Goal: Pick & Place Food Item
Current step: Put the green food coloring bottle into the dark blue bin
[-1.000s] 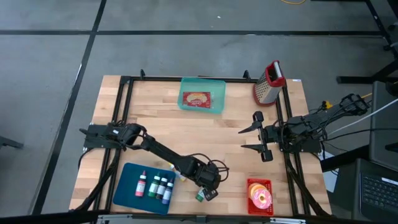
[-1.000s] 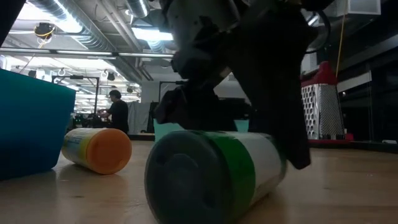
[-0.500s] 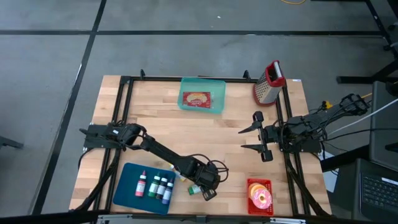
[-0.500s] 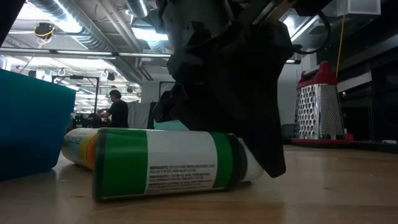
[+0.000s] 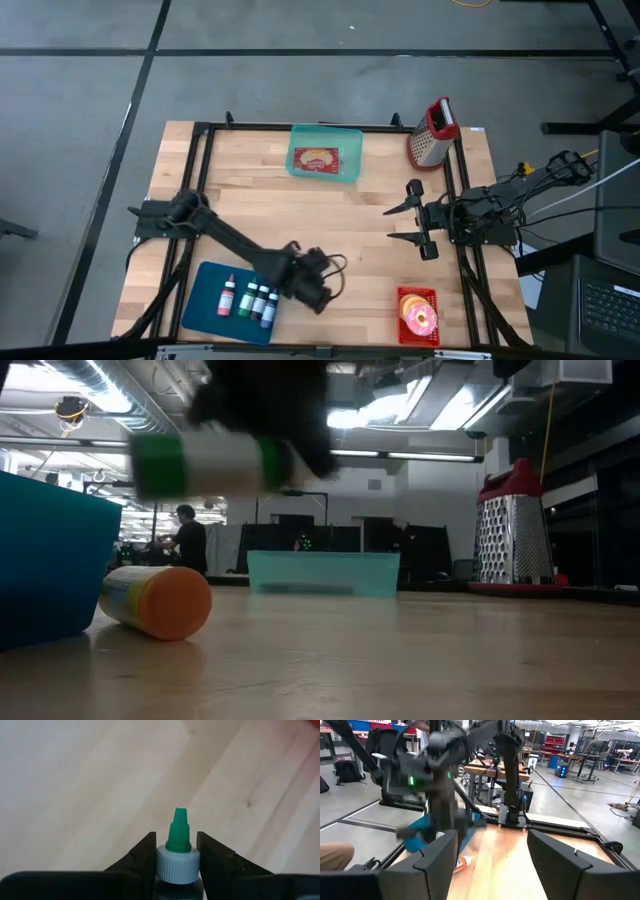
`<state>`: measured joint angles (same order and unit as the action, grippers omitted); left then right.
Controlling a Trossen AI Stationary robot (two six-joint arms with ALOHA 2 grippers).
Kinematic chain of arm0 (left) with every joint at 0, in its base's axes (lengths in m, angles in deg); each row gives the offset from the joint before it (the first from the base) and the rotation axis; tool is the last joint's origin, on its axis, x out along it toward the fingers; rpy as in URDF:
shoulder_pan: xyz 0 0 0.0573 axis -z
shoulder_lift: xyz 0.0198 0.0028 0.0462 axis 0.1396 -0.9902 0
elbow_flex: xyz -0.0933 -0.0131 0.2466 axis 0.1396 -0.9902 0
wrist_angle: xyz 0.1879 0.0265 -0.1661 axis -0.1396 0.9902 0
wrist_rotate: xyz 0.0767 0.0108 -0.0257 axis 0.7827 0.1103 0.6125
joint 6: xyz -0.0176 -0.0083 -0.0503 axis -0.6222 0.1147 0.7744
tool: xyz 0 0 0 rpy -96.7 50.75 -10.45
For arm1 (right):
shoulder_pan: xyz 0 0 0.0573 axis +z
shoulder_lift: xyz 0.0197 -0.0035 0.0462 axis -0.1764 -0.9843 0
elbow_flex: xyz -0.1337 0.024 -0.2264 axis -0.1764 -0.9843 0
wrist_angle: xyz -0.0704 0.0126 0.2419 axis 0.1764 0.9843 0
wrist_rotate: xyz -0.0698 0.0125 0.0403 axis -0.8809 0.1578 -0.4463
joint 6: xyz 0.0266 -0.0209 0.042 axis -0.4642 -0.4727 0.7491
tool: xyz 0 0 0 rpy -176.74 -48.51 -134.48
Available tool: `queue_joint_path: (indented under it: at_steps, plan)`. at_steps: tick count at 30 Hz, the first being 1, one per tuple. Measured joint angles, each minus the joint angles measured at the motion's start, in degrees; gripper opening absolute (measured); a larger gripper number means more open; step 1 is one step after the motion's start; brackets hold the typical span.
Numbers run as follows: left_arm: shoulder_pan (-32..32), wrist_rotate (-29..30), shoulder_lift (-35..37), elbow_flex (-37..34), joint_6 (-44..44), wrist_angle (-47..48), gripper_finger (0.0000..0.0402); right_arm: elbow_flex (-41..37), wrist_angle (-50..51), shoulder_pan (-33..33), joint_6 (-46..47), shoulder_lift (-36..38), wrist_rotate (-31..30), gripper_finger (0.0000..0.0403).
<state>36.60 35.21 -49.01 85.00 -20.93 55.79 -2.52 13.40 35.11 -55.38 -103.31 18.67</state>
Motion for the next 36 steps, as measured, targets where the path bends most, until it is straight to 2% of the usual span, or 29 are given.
queue_joint_path:
  at_steps: [5,9,11,13,15,18,21,25,30,36]
  plan:
    - [4.6,8.1,6.5,0.3,9.6,7.8,0.0109,0.0,0.3,0.0,0.2,0.0,0.0,0.0245]
    - [8.9,10.8,8.3,0.2,24.4,22.3,0.0109,0.0,0.4,0.0,0.8,0.0,0.0,0.0245]
    - [11.4,8.9,8.8,0.2,33.2,30.4,0.0109,0.0,0.5,0.0,0.8,0.0,0.0,0.0245]
    - [13.8,4.1,8.7,0.2,41.3,37.0,0.0109,0.0,0.5,0.0,0.8,0.0,0.0,0.0245]
    - [16.1,0.6,8.7,-0.6,46.8,37.1,0.0109,0.0,0.6,0.0,0.8,0.0,0.0,0.0245]
    - [19.9,-0.3,8.8,-1.2,54.8,37.1,0.0109,0.0,0.6,0.0,1.0,0.0,0.0,0.0245]
    - [23.2,-4.1,7.7,-1.3,61.1,37.0,0.0109,0.0,0.6,0.0,1.0,0.0,0.0,0.0245]
    - [25.2,-9.6,5.7,-1.3,62.9,37.0,0.0109,0.0,0.6,0.0,1.0,0.0,0.3,0.0245]
    - [25.3,-10.5,2.6,-1.3,62.2,36.9,0.0109,0.0,0.6,0.0,1.1,0.0,0.6,0.0245]
    - [26.2,-19.3,0.5,-3.8,63.2,37.0,0.0109,0.0,0.6,0.0,1.1,0.0,0.6,0.0245]
